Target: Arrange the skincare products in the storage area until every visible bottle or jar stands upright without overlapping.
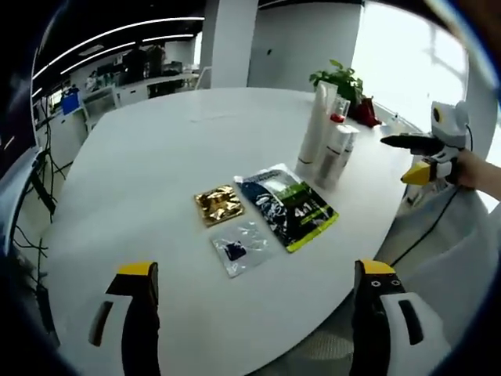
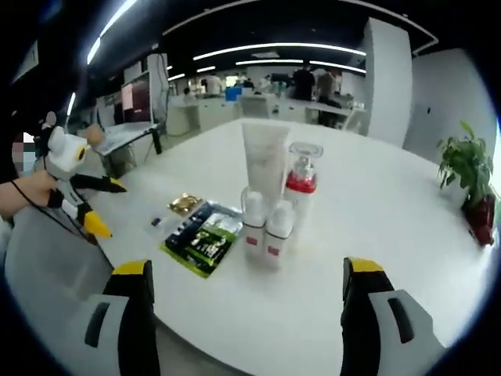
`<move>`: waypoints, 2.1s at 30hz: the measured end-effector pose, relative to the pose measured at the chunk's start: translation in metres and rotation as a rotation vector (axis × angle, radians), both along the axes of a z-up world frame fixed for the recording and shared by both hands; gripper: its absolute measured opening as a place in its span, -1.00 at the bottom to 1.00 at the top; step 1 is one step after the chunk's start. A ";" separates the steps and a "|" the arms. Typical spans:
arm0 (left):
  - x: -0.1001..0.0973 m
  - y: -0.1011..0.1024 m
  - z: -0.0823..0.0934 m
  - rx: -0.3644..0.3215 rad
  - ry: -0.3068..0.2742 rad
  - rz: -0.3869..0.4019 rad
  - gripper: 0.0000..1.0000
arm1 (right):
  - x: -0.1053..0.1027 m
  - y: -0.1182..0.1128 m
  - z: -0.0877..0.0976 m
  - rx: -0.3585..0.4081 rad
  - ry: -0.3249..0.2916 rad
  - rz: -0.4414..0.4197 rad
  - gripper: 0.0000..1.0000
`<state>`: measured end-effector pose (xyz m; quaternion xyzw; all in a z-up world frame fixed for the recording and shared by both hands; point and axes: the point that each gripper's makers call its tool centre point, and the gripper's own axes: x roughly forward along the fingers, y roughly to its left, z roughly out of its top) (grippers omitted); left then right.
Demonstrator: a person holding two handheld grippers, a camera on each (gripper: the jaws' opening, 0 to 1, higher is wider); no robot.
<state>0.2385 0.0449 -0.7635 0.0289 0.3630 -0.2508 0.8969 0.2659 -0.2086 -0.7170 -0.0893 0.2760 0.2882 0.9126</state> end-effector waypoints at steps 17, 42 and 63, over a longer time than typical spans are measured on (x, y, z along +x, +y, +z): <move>0.000 -0.002 -0.001 0.003 0.003 -0.011 0.97 | -0.002 0.001 -0.005 -0.009 0.023 0.012 0.97; 0.002 -0.001 -0.004 0.012 0.010 -0.016 0.95 | -0.003 0.001 -0.009 -0.008 0.043 0.019 0.97; 0.000 -0.002 -0.004 0.014 0.015 -0.014 0.91 | 0.000 -0.001 -0.015 -0.008 0.055 0.028 0.97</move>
